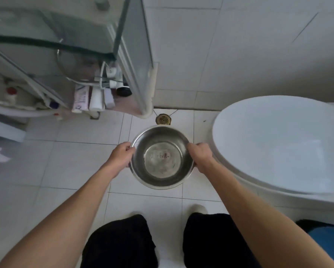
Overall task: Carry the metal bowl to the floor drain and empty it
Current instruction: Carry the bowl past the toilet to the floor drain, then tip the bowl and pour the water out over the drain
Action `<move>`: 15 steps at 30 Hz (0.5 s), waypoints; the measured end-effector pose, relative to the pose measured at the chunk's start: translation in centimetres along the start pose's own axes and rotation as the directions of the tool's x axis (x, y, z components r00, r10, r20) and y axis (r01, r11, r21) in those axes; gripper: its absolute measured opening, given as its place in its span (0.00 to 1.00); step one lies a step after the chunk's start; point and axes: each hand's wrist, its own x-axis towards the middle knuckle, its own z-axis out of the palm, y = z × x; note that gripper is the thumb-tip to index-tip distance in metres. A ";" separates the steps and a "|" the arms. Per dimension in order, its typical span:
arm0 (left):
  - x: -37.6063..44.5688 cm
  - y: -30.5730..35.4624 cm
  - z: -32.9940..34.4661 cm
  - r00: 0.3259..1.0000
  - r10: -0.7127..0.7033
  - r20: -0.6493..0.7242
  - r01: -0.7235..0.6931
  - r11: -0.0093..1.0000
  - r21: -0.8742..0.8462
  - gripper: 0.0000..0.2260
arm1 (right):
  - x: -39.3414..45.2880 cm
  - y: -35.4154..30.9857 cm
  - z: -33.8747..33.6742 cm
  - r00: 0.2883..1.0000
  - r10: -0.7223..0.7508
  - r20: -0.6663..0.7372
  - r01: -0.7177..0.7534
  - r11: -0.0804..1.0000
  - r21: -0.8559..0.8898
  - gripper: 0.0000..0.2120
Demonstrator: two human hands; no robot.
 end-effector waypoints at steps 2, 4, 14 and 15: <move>3.0 -2.8 1.1 1.000 -0.008 -0.022 0.008 1.000 -0.017 0.10 | 3.5 1.0 2.1 1.000 -0.025 0.018 0.025 0.999 -0.031 0.13; 5.5 -4.7 2.1 0.999 -0.024 -0.026 0.023 0.999 -0.039 0.10 | 6.5 1.5 3.7 0.998 -0.041 0.044 0.044 0.997 -0.061 0.15; 21.7 -13.1 7.9 0.999 -0.036 -0.007 0.035 0.993 -0.117 0.09 | 22.5 4.2 9.6 0.991 -0.108 0.084 0.123 0.973 -0.197 0.07; 23.3 -14.0 8.4 0.999 -0.036 -0.016 0.034 0.992 -0.121 0.08 | 24.0 4.4 10.4 0.988 -0.118 0.097 0.136 0.969 -0.207 0.06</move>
